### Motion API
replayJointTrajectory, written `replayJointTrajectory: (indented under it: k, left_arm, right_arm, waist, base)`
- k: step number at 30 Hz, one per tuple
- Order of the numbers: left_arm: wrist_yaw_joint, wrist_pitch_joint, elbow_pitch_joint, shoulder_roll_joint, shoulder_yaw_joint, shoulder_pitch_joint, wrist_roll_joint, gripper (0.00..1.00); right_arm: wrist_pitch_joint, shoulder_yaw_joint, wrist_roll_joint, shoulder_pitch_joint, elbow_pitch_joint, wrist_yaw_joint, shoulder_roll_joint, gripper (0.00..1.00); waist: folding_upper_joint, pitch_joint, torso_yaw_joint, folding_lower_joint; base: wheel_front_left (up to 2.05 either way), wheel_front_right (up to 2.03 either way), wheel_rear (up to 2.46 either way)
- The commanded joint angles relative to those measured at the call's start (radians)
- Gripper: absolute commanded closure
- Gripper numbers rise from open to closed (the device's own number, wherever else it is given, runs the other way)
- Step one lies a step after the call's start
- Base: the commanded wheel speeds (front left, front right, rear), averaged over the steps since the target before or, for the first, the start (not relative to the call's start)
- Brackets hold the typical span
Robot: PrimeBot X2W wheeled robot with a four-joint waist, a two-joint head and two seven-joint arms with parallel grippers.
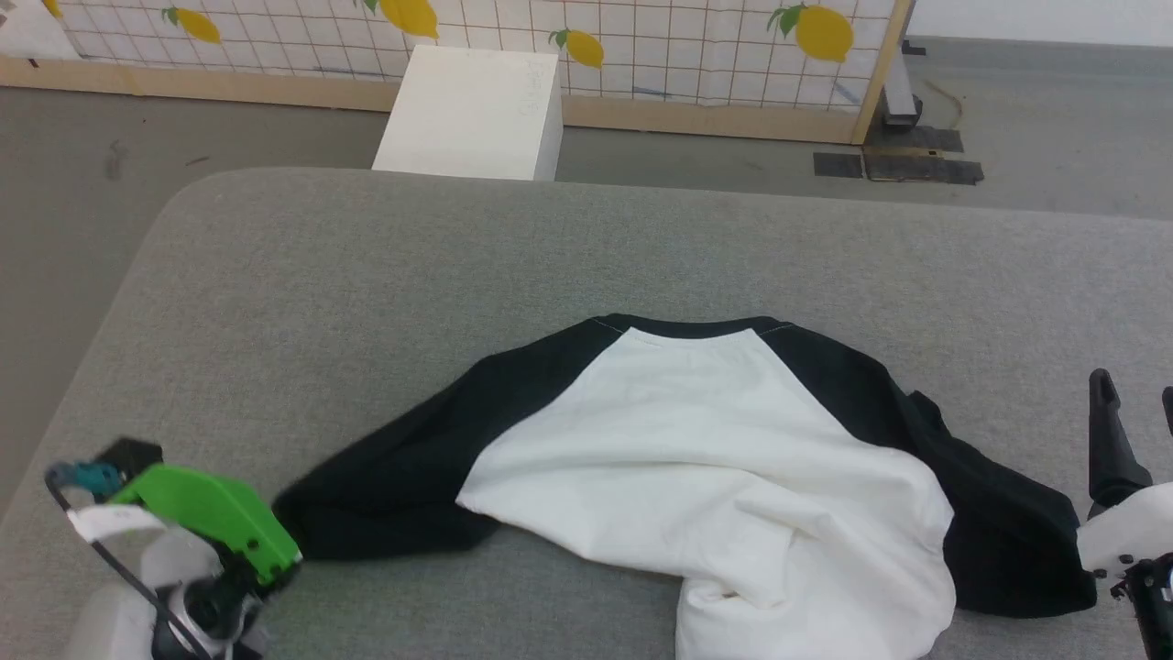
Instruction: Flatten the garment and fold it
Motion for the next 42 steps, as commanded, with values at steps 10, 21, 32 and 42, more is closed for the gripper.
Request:
replayJointTrajectory:
  k: [10, 21, 32, 42]
  left_arm:
    - [-0.034, -0.121, -0.146, 0.016, 0.010, -0.008, 0.040, 0.00]
    - [-0.203, 0.008, -0.094, 0.063, -0.318, -0.373, 0.247, 0.00]
    - [-0.329, 0.198, 0.251, 0.031, -0.524, -0.613, 0.328, 0.00]
    - [-0.352, 0.311, 0.416, 0.002, -0.597, -0.599, 0.311, 0.00]
  right_arm:
    - [-0.004, 0.016, 0.002, -0.006, 0.026, -0.001, 0.000, 0.00]
    - [0.004, 0.029, -0.009, -0.035, -0.003, -0.001, 0.000, 0.00]
    - [0.005, 0.037, -0.007, -0.069, -0.038, -0.001, 0.000, 0.00]
    - [-0.013, 0.025, 0.003, -0.077, -0.040, -0.001, 0.000, 0.00]
  waist:
    - [0.0000, 0.003, 0.000, 0.0000]
    - [0.0000, 0.117, -0.047, 0.0000]
    - [0.0000, 0.239, -0.113, 0.0000]
    - [0.0000, 0.274, -0.119, 0.0000]
  base:
    - [0.00, 0.00, 0.00]
    - [0.00, 0.00, 0.00]
    - [0.00, 0.00, 0.00]
    - [0.00, 0.00, 0.00]
